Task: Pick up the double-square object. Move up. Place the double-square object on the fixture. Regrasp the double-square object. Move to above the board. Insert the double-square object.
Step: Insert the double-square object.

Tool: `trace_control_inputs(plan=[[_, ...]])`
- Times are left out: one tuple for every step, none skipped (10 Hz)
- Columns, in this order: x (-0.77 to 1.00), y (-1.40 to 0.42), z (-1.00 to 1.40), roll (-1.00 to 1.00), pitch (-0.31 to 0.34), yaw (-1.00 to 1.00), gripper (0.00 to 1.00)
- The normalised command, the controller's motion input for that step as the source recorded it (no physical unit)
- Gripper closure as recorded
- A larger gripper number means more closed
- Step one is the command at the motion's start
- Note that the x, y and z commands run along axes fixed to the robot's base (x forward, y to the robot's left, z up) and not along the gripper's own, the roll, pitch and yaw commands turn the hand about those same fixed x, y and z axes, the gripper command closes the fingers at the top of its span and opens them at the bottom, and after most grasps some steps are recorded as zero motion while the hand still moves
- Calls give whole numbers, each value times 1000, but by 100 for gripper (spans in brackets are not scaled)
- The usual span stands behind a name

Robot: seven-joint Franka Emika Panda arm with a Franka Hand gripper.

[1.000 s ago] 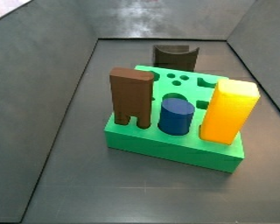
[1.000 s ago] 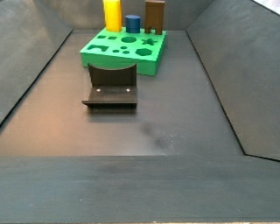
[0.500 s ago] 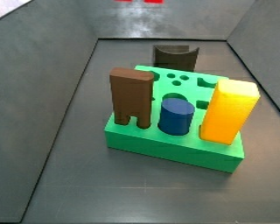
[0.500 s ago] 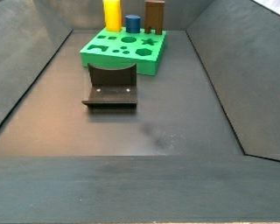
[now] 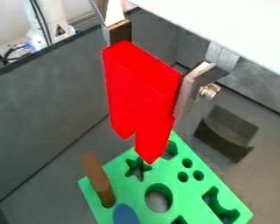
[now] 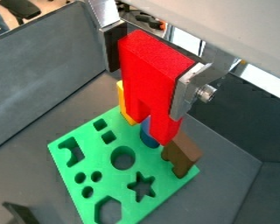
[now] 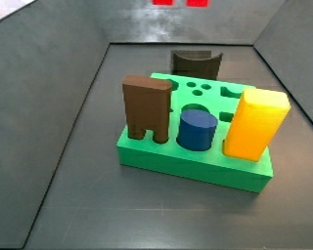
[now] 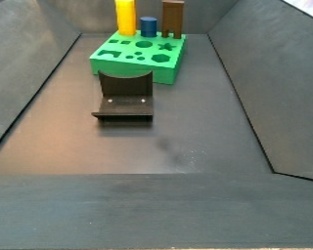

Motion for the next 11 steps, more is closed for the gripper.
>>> trace_control_inputs(plan=[[983,0,-217,97,0,-194,100],[974,0,-343,150,0,-183,100],[977,0,-391,164,0,-177,100],[1000,0,-434,179,0,-154,100],[1000,0,-429,169,0,-131,100],[1000,0,-409,163,0,-114,100],[1000,0,-360,139,0,-100,100],[1000,0,-351,136,0,-100,100],[1000,0,-360,144,0,-111,100],[1000,0,-363,149,0,-114,100],[1000,0,-371,149,0,-117,100]])
